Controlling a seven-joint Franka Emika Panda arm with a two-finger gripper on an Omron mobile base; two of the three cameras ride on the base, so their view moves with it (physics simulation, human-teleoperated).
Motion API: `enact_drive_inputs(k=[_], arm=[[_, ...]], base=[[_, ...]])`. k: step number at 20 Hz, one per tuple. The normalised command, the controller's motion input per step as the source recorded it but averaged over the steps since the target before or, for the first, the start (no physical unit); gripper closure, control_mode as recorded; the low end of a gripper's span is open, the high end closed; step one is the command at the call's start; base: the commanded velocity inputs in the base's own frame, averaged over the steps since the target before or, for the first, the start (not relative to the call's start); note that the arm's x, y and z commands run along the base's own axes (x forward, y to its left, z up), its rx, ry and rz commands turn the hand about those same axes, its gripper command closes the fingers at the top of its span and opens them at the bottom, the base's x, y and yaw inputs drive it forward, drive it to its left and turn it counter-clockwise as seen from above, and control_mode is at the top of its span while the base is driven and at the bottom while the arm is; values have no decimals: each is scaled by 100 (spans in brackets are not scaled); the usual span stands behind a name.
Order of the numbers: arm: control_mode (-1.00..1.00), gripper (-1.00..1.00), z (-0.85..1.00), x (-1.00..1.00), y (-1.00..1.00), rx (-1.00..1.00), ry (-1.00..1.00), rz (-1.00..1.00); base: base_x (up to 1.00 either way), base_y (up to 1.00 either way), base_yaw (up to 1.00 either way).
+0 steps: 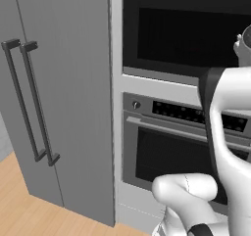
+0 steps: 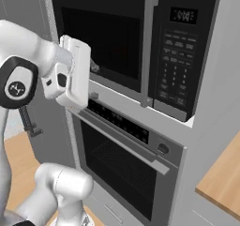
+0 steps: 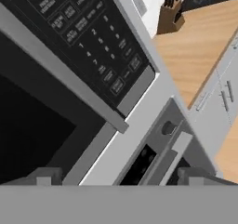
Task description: Pick the squash from the sink and place it in the bowl. Then pick the bowl and place it in the microwave. Then close the microwave door and press the start button.
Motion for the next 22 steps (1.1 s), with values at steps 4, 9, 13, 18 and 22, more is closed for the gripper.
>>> enact_drive_inputs(k=[4, 9, 13, 18, 22], arm=[[-100, -100, 1, -74, 0, -30, 11, 25], [-100, -100, 0, -69, 0, -37, 8, 24], [-100, -100, 6, -57, 0, -35, 4, 16], [-100, -100, 5, -33, 0, -27, 0, 8], [-100, -100, 16, -7, -8, -13, 0, 5]], base=[[0, 0, 0], [0, 0, 0], [0, 0, 0], [0, 0, 0], [0, 0, 0]])
